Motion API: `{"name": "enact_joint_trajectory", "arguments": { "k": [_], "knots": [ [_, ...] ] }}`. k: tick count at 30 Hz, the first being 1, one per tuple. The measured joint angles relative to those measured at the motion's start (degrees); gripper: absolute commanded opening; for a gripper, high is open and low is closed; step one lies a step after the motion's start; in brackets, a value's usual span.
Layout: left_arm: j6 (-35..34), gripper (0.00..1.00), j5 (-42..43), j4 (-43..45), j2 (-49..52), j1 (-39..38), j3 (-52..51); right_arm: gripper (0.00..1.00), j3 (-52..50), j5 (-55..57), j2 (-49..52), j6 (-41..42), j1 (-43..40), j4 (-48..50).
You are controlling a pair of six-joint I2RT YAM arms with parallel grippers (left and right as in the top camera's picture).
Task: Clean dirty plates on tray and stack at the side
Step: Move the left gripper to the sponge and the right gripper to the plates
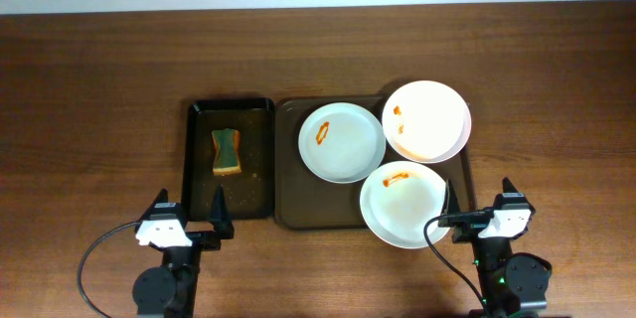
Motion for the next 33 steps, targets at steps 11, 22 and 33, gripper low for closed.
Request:
{"name": "enact_joint_trajectory", "arguments": {
  "k": [11, 22, 33],
  "knots": [
    [3.9, 1.00, -0.1, 0.0, 0.0, 3.5, 0.0, 0.98, 0.0, 3.2, 0.0, -5.8, 1.8, 0.4],
    [3.9, 1.00, -0.1, 0.0, 0.0, 3.5, 0.0, 0.98, 0.0, 3.2, 0.0, -5.8, 1.8, 0.4],
    [4.1, 1.00, -0.1, 0.0, 0.0, 3.5, 0.0, 0.98, 0.0, 3.2, 0.0, -5.8, 1.8, 0.4]
  ]
}}
